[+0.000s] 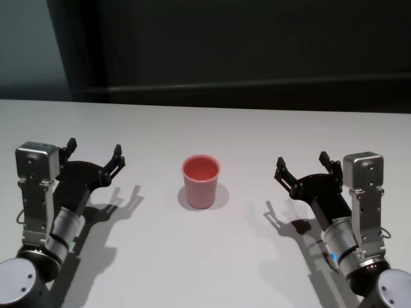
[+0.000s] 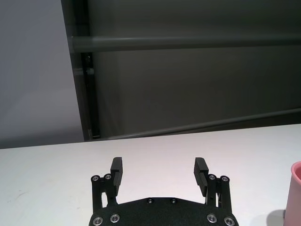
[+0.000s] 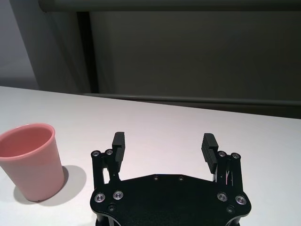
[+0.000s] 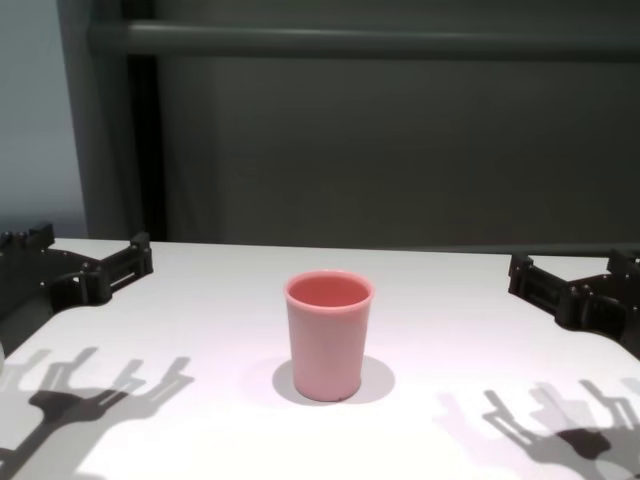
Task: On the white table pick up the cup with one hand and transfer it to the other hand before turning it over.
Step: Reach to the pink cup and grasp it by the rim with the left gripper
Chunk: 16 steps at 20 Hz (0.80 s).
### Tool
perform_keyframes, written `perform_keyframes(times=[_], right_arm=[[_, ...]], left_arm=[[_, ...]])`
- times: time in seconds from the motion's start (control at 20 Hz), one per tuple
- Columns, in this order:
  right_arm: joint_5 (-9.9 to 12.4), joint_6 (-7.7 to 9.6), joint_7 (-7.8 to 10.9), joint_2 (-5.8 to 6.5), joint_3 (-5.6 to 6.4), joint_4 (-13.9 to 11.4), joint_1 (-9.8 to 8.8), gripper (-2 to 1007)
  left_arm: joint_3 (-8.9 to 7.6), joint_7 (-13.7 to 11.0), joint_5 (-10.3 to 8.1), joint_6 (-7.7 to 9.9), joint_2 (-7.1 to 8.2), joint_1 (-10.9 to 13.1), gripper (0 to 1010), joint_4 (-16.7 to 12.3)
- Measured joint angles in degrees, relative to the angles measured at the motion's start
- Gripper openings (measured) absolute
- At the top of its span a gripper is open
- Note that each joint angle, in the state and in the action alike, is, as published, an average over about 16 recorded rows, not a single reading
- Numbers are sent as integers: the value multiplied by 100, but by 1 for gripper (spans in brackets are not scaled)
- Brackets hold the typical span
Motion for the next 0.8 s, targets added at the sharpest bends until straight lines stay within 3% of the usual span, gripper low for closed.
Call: perform_keyframes(times=[0.8], right_arm=[[0,0,0,0,0,0,0,1002]], left_arm=[[0,0,0,0,0,0,1001,0]])
